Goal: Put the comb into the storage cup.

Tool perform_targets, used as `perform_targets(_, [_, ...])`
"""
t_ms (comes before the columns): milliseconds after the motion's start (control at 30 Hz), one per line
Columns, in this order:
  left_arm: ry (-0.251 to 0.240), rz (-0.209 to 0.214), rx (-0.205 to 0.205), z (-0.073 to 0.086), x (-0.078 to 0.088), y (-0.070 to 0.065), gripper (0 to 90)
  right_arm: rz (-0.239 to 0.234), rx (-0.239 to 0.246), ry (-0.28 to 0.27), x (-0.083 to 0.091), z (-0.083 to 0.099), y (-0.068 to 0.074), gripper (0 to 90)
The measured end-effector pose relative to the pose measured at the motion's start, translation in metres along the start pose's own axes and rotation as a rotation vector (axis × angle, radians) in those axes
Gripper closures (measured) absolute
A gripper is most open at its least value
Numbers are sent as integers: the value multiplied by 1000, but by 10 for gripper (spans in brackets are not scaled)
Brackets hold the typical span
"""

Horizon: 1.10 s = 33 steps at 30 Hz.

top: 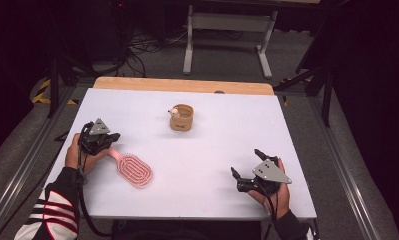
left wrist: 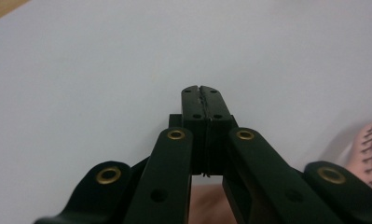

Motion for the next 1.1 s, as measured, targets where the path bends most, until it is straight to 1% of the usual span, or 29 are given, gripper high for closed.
perform_targets(33, [20, -5, -3, 2, 0, 1, 900, -2, 0, 0, 0, 0, 0, 57])
perform_targets(100, [61, -27, -22, 8, -2, 2, 900, -5, 5, 3, -1, 0, 1, 58])
perform_targets(200, [66, -31, 0, 13, 1, 8, 900, -9, 4, 7, -2, 1, 1, 58])
perform_targets(267, [73, -29, 6, 16, 3, 10, 900, -11, 11, 11, -2, 1, 1, 58])
perform_targets(333, [81, -24, 15, 19, 5, 11, 900, -14, 7, 9, -2, 1, 1, 58])
perform_targets(367, [86, -31, 11, 20, 7, 12, 900, -12, 10, 12, -2, 1, 0, 59])
perform_targets(467, [104, -27, 7, 25, 12, 13, 900, -14, 9, 16, -2, 2, 0, 59])
perform_targets(533, [119, -37, -1, 29, 15, 15, 900, -14, 13, 18, -2, 2, 0, 59])
perform_targets(600, [131, -33, -1, 33, 18, 17, 900, -16, 11, 18, -2, 3, 0, 60])
perform_targets(633, [130, -28, 12, 37, 21, 18, 900, -16, 12, 20, -2, 3, 0, 60])
perform_targets(700, [148, -36, 5, 40, 23, 19, 900, -20, 14, 20, -2, 2, 0, 60])
perform_targets(733, [146, -35, 9, 43, 24, 20, 900, -18, 18, 21, -2, 2, 0, 60])
perform_targets(767, [149, -17, 24, 45, 26, 19, 900, -19, 19, 20, -2, 2, 0, 60])
perform_targets(900, [150, -23, 25, 51, 33, 19, 900, -19, 18, 25, -2, 2, 0, 60])
perform_targets(1033, [158, -15, 27, 58, 42, 17, 900, -21, 19, 29, -2, 2, 1, 61])
perform_targets(1100, [157, -18, 26, 61, 46, 15, 900, -20, 24, 33, -2, 3, 1, 61])
Point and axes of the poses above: each handheld gripper's, and its own axes: x roughly backward along the jaws, z roughly out of its underside, y roughly to its left, the point moved 5 cm from there along -x, roughly forward along the jaws, and after that the axes turned 8 degrees about -z, right-handed, at the moved point
